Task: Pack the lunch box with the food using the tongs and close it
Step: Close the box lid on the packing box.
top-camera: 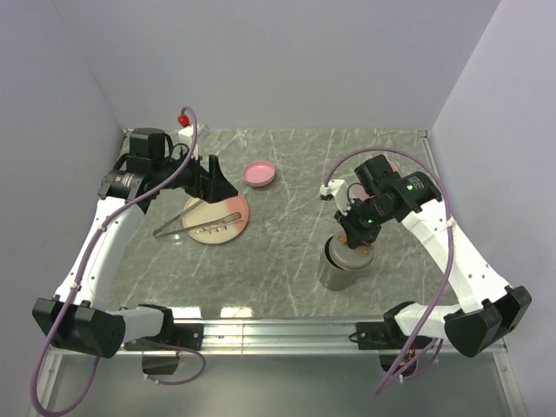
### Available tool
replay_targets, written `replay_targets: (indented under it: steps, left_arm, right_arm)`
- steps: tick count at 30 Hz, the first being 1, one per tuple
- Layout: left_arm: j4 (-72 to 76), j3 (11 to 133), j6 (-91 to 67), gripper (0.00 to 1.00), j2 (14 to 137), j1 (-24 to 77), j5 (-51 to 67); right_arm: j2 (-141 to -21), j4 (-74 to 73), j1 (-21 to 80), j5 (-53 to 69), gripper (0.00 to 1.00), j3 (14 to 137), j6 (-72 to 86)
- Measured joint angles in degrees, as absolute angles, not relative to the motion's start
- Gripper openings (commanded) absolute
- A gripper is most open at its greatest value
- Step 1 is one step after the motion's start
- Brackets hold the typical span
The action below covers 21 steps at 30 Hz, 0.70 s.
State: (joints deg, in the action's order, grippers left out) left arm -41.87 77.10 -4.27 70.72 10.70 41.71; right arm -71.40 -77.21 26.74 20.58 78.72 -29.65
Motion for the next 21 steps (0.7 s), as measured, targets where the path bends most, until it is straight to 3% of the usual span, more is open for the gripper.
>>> replay_targets:
  steps: [21]
  left_arm:
    - [-39.92, 75.2, -6.46, 0.99, 70.7, 9.34, 42.65]
  right_arm:
    - [-68.62, -72.03, 27.05, 20.91, 0.0, 74.94, -27.92]
